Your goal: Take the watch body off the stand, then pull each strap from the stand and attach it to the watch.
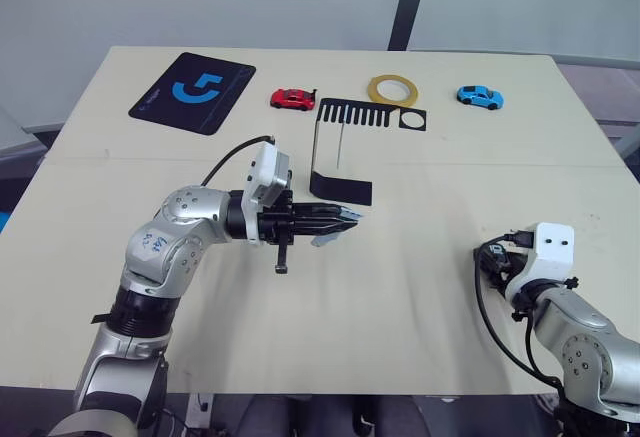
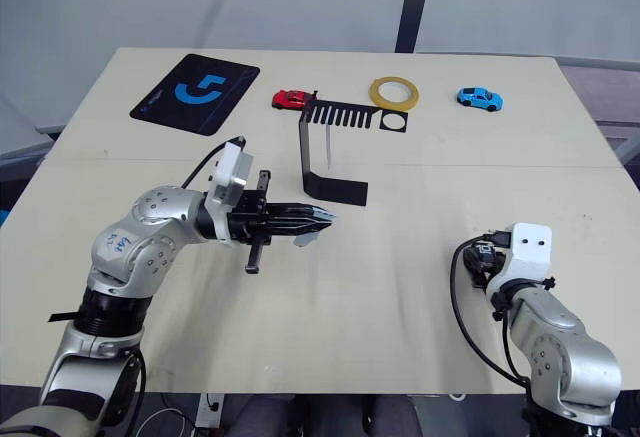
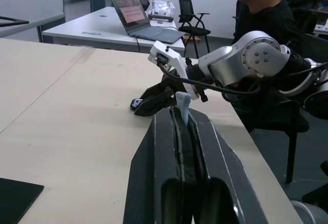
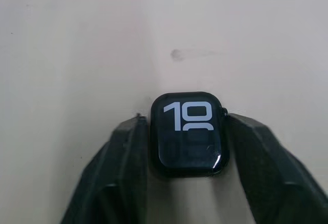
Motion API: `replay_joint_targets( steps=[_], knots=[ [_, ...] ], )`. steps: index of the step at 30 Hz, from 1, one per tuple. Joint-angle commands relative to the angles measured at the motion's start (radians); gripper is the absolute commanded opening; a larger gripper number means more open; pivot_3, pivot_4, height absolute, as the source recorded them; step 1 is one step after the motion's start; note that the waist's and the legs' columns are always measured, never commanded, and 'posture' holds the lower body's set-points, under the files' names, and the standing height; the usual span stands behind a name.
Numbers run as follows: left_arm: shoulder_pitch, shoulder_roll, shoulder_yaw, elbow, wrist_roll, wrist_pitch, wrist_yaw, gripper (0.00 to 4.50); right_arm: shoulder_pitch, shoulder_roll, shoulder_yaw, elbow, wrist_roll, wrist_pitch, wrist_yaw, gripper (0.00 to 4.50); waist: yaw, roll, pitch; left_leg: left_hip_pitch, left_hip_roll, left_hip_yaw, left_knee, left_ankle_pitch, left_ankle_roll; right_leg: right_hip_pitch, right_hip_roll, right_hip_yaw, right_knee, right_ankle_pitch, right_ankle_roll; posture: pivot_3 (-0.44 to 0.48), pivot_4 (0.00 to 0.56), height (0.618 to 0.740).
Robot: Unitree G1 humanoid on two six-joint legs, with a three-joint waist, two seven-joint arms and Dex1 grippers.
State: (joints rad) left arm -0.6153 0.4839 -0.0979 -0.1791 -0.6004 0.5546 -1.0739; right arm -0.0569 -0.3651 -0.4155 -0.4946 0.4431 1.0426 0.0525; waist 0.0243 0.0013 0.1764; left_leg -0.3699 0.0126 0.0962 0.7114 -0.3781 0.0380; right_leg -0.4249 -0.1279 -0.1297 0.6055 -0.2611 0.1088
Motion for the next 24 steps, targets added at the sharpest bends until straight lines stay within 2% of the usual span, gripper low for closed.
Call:
replay_joint_targets(
  steps=[1, 9, 13, 18, 24],
  knots=[
    [-0.005, 0.004, 0.012, -0.032, -0.009, -0.004, 0.002, 0.00, 0.015, 0.008, -0.019, -0.043, 0.004, 0.046, -0.017, 1.55, 0.000, 0.000, 0.000, 0.000, 0.000, 0.000, 0.000, 0.000, 0.000, 0.000, 0.000, 0.000, 0.000, 0.000, 0.000, 0.000, 0.150, 0.732],
    [-0.023, 0.010, -0.002, -0.015, 0.020, -0.034, -0.013, 0.00, -0.020, -0.104, 0.018, -0.128, 0.051, 0.125, 0.087, 1.55, -0.001, 0.000, 0.000, 0.000, 0.000, 0.000, 0.000, 0.000, 0.000, 0.000, 0.000, 0.000, 0.000, 0.000, 0.000, 0.000, 0.150, 0.732],
    [-0.044, 0.029, -0.040, 0.052, 0.134, -0.195, -0.072, 0.00, -0.081, -0.240, 0.028, -0.138, 0.188, 0.235, 0.259, 1.55, -0.001, 0.000, 0.000, 0.000, 0.000, 0.001, 0.000, 0.000, 0.000, 0.000, 0.000, 0.000, -0.001, 0.000, 0.000, 0.000, 0.150, 0.732],
    [-0.069, 0.030, -0.055, 0.126, 0.194, -0.314, -0.122, 0.00, -0.159, -0.340, 0.049, -0.090, 0.322, 0.338, 0.403, 1.55, 0.001, 0.000, 0.000, 0.000, 0.000, 0.000, 0.000, 0.000, 0.000, 0.000, 0.000, -0.001, -0.001, 0.000, 0.000, 0.000, 0.150, 0.732],
    [-0.065, 0.026, -0.043, 0.108, 0.174, -0.300, -0.123, 0.00, -0.197, -0.372, 0.066, -0.049, 0.324, 0.342, 0.412, 1.55, 0.002, 0.000, 0.000, -0.001, 0.000, -0.001, 0.000, 0.000, 0.000, 0.000, -0.001, -0.002, -0.001, 0.000, 0.000, 0.000, 0.150, 0.732]
  ],
)
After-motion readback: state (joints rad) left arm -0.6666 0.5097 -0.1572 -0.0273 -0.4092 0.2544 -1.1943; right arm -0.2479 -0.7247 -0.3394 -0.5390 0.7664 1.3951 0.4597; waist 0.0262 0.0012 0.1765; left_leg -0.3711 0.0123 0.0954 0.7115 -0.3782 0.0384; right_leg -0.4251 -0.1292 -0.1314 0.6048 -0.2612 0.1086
